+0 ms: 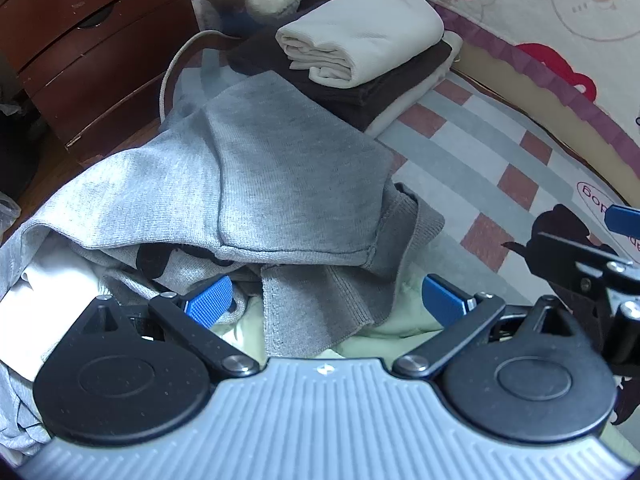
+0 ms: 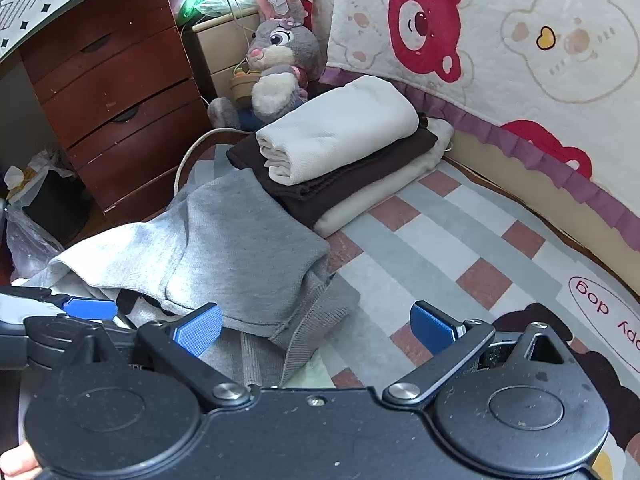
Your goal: Fold clothes
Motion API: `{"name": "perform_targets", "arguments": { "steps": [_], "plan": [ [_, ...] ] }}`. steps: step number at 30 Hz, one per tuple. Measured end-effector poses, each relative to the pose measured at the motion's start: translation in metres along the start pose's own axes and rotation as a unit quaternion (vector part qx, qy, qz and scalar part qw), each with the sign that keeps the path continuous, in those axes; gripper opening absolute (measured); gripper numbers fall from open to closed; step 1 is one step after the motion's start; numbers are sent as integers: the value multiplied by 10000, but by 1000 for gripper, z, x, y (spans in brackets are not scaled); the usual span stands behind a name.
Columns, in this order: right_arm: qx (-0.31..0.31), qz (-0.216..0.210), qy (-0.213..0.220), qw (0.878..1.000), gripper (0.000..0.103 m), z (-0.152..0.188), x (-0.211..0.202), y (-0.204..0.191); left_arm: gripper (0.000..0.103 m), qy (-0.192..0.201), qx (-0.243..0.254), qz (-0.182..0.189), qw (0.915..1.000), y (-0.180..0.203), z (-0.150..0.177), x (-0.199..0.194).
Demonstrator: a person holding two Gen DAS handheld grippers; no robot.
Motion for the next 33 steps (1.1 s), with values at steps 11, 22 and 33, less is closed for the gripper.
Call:
{"name": "perform_targets", "arguments": {
  "steps": [11, 22, 33],
  "plan": [
    [-62, 100, 15, 9999, 102, -1, -2, 0, 103, -4, 208, -95, 9997, -3, 13, 5],
    [-13, 69, -11, 10000, 102, 0, 1, 3, 103, -58, 123, -3, 9999, -2, 17, 5],
    [53, 32, -81, 9999, 102, 0, 3, 3, 103, -120, 139, 79, 9998, 0, 18, 6]
  ]
}}
Point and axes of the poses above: each gripper's, at about its wrist camera, not at the fingertips, and x roughly the way its jaws point, y to its right, z to its underside, the point moved 2 cm from there along x, roughly the way its jaws point, and after that the axes turned 13 degrees about z, right-handed, at the moved point
